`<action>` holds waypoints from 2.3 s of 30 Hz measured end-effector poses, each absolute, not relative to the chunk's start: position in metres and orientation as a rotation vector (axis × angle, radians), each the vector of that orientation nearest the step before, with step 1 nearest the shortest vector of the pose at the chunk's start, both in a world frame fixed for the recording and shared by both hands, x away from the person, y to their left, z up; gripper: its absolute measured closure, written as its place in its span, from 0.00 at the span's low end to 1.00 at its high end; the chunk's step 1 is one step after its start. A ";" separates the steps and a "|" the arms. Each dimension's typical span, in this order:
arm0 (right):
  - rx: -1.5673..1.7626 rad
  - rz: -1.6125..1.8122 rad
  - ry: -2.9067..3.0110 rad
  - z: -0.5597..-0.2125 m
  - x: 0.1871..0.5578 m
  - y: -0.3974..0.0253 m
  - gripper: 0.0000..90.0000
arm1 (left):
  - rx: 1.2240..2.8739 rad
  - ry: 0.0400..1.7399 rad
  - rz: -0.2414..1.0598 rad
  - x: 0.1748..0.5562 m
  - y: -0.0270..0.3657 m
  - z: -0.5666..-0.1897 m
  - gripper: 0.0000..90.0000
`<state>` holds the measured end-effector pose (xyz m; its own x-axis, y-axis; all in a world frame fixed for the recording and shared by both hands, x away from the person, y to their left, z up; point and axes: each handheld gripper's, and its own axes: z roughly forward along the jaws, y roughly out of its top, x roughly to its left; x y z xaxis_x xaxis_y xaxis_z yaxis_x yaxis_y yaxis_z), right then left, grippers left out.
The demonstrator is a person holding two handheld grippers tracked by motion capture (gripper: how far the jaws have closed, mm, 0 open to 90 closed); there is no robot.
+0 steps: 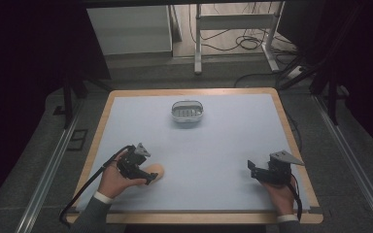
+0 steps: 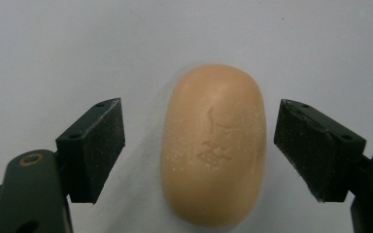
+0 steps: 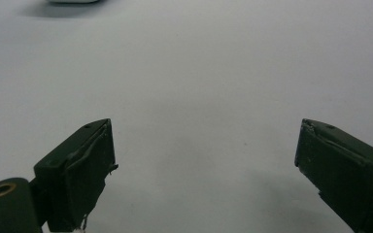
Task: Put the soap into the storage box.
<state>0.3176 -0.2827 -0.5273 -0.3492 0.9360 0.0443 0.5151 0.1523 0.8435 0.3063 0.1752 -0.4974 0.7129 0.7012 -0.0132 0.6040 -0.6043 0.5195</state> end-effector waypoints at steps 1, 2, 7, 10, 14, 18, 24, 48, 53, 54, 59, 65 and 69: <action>1.378 1.102 1.934 -0.527 0.318 -0.283 0.08 | 2.422 0.997 0.262 0.306 0.175 -0.497 0.21; 1.378 1.100 1.935 -0.527 0.318 -0.283 0.08 | 2.430 0.992 0.256 0.306 0.173 -0.499 0.21; 1.376 1.098 1.935 -0.527 0.318 -0.283 0.08 | 2.451 0.987 0.238 0.306 0.171 -0.504 0.22; 1.376 1.097 1.935 -0.527 0.318 -0.282 0.08 | 2.467 0.987 0.221 0.306 0.170 -0.508 0.22; 1.375 1.094 1.935 -0.527 0.318 -0.282 0.08 | 2.475 0.994 0.203 0.306 0.170 -0.512 0.22; 1.376 1.093 1.936 -0.528 0.318 -0.282 0.08 | 2.475 0.992 0.181 0.305 0.170 -0.516 0.24; 1.379 1.091 1.939 -0.528 0.318 -0.282 0.08 | 2.491 0.994 0.196 0.305 0.170 -0.518 0.32; 1.384 1.090 1.938 -0.528 0.319 -0.282 0.08 | 2.466 0.974 0.247 0.308 0.170 -0.504 0.36; 1.387 1.092 1.941 -0.528 0.319 -0.283 0.08 | 2.456 0.974 0.255 0.310 0.171 -0.501 0.36; 1.388 1.092 1.941 -0.528 0.319 -0.283 0.08 | 2.458 0.975 0.257 0.310 0.172 -0.500 0.36; 1.386 1.091 1.942 -0.528 0.319 -0.283 0.08 | 2.447 0.974 0.256 0.311 0.174 -0.497 0.36; 1.384 1.091 1.939 -0.528 0.319 -0.282 0.08 | 2.436 0.967 0.269 0.311 0.175 -0.494 0.36; 1.385 1.090 1.941 -0.528 0.319 -0.282 0.08 | 2.431 0.964 0.275 0.313 0.175 -0.491 0.36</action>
<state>0.3190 -0.2824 -0.5278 -0.3468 0.9370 0.0425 0.5237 0.1558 0.8375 0.3126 0.1751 -0.4907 0.7277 0.6859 0.0014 0.5833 -0.6199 0.5248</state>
